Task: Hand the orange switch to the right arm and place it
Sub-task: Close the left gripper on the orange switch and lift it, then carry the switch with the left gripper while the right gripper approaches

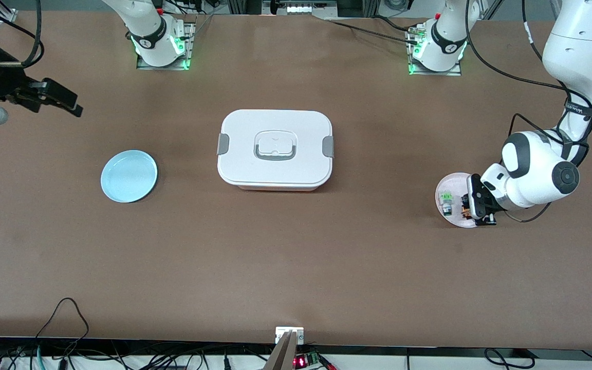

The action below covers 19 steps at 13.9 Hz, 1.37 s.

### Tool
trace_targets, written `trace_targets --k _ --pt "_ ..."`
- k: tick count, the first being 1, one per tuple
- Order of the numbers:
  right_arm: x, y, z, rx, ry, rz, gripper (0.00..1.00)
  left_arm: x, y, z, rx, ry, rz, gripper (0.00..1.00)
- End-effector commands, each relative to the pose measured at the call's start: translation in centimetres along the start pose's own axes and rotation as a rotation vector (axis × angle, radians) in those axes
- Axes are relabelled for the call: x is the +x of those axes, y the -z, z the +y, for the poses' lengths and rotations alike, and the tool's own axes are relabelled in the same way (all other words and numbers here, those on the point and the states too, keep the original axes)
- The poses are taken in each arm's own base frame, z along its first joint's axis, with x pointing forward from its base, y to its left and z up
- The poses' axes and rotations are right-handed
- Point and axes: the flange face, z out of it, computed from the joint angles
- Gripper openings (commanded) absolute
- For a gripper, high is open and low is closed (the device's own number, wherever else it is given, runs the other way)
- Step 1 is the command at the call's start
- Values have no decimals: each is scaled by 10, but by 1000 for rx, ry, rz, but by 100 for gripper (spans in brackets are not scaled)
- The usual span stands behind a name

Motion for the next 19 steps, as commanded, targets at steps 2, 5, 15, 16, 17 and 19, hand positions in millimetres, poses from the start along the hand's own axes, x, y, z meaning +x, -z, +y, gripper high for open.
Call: trace_targets --k 2,5,15,16,17,19 --pt "-9 8 -10 274 -18 -82 100 32 52 12 -62 64 178 0" --pt "-10 12 -27 456 -6 -127 100 93 66 26 -179 134 455 0" --pt "16 -14 -26 1068 -128 -332 100 355 177 82 -364 242 1406 0" --pt "16 -17 -27 1100 -133 -342 100 383 185 93 -399 266 1483 0" --pt "17 -18 -28 1126 -131 -347 100 402 187 102 -411 292 1516 0" --pt "19 -25 -35 1155 -142 -348 100 442 198 123 -395 310 1515 0"
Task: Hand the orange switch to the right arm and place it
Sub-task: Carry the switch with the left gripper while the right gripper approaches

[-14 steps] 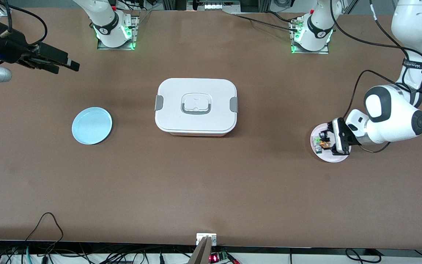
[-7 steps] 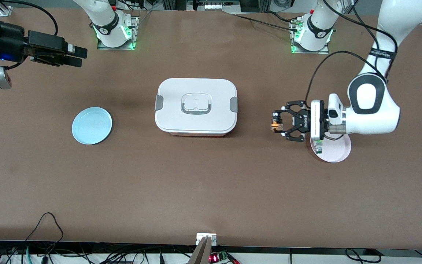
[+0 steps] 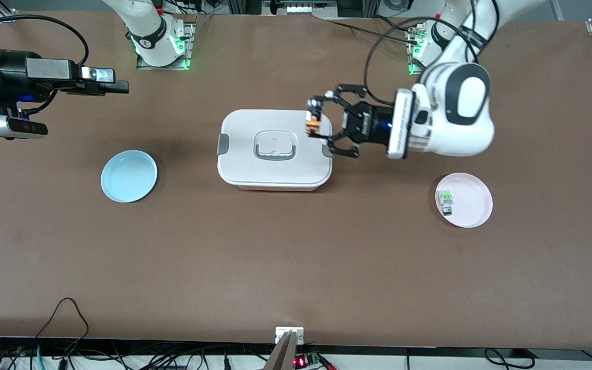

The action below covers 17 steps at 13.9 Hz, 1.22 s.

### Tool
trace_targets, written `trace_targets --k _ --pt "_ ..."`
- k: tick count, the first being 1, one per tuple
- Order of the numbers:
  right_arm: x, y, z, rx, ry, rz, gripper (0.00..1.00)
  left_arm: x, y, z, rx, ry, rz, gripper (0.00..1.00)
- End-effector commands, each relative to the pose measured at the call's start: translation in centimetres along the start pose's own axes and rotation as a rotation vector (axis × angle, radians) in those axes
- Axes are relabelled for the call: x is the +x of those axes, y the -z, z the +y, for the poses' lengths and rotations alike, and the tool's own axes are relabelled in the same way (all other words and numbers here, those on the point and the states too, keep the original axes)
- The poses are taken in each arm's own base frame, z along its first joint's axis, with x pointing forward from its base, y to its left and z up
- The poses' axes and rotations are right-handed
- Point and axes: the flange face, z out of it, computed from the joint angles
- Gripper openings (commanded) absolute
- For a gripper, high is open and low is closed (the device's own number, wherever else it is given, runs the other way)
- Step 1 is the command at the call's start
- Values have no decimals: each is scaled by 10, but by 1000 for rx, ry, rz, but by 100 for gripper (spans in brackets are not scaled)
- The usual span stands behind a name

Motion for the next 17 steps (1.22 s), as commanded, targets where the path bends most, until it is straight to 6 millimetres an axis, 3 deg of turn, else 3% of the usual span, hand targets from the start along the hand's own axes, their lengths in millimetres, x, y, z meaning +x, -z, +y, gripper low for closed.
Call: trace_targets --k 1,4,5,9,17 --pt "0 -14 3 63 -6 -4 100 5 -46 27 35 58 45 0" --pt "4 -38 15 71 -6 -10 100 7 -112 71 118 139 96 0" --pt "4 -51 18 66 -7 -13 100 14 -122 78 142 153 105 0" --pt "8 -102 39 46 -57 -29 100 20 -137 89 126 165 108 0" --pt "-15 -140 47 129 -136 -106 100 20 -148 98 137 205 102 0"
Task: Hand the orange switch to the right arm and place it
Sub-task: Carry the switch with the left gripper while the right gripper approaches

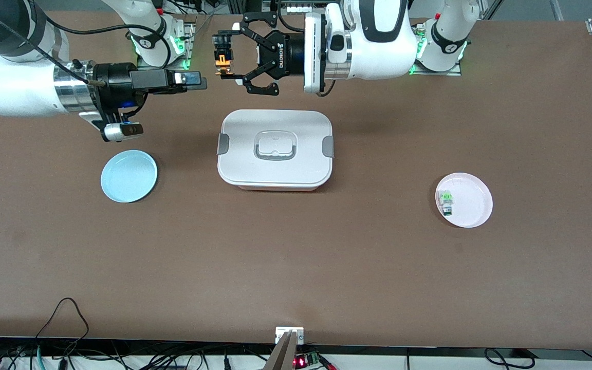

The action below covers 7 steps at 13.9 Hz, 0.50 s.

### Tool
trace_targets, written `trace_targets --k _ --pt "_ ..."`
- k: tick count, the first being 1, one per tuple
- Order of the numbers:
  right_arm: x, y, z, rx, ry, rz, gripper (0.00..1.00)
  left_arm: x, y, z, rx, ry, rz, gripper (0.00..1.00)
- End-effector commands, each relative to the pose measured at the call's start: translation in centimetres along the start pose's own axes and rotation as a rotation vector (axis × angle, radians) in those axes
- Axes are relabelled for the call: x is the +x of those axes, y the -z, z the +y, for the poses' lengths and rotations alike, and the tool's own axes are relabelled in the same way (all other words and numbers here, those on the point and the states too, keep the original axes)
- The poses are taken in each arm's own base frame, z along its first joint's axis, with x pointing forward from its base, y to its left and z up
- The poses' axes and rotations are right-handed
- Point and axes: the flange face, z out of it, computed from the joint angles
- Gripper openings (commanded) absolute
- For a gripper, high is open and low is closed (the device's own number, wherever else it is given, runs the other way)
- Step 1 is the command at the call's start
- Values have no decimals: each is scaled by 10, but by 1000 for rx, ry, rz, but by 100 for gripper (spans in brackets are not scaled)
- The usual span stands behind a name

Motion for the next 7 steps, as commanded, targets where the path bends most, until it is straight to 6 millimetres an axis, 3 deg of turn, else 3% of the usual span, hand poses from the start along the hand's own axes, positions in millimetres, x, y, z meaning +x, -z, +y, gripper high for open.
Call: trace_targets --k 1,7 --pt "-13 -14 11 52 -46 -5 100 5 -4 3 4 16 22 0" --pt "-31 -48 11 95 -151 26 100 4 -4 3 3 16 20 0"
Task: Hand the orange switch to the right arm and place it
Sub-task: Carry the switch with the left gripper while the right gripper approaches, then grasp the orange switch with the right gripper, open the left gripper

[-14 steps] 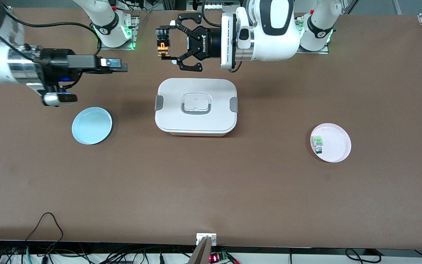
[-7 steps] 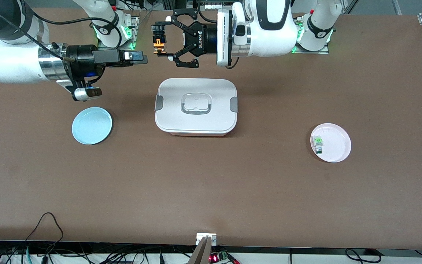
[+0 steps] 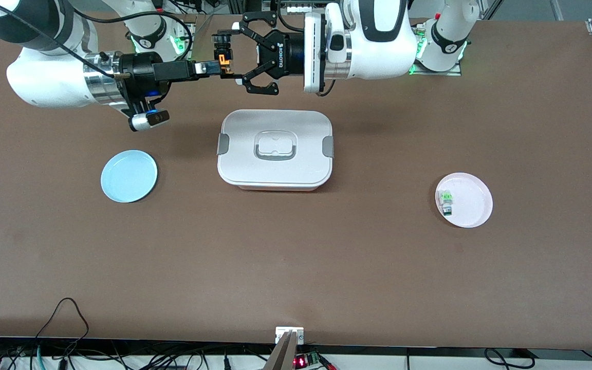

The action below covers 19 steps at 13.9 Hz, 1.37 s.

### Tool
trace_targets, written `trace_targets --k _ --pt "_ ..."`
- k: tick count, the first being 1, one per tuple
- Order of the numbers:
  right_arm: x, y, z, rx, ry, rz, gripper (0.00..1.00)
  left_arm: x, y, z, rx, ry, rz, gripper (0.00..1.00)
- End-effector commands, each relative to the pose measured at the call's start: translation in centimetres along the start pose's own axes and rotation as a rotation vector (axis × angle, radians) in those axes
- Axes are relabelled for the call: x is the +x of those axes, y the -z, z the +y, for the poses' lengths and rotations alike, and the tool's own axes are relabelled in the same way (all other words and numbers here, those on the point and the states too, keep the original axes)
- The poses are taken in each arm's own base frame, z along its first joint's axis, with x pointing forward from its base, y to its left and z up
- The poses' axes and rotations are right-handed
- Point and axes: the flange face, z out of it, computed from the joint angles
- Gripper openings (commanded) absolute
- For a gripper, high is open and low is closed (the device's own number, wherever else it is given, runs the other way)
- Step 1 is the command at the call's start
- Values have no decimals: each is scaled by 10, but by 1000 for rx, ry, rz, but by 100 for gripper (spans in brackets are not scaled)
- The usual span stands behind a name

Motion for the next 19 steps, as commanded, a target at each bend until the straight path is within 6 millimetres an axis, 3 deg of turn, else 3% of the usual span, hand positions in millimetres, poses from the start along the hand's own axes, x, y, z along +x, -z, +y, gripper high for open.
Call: trace_targets --k 1,3,5,8,9,15,16,17,18,19 --pt "-14 -8 -1 31 -56 21 99 4 -4 3 5 14 22 0" --pt "-15 -8 -3 38 -85 17 89 4 -4 2 4 16 23 0" --pt "-16 -8 -3 37 -91 10 68 4 -4 2 4 18 23 0" --pt "-15 -8 -3 37 -91 8 15 4 -4 2 4 30 23 0" --pt "-15 -8 -3 37 -91 8 2 4 -4 2 4 37 22 0" --pt "-17 -8 -6 38 -85 8 0 5 -5 6 -1 93 22 0" --pt "-17 -8 -6 38 -85 8 0 5 -6 8 -3 116 22 10" --pt "-16 -8 -5 38 -87 8 0 6 -6 9 -4 140 21 92" --pt "-17 -8 -6 38 -85 7 0 7 -6 14 -5 137 19 100" --pt "-17 -8 -6 38 -85 7 0 9 -2 12 3 131 21 100"
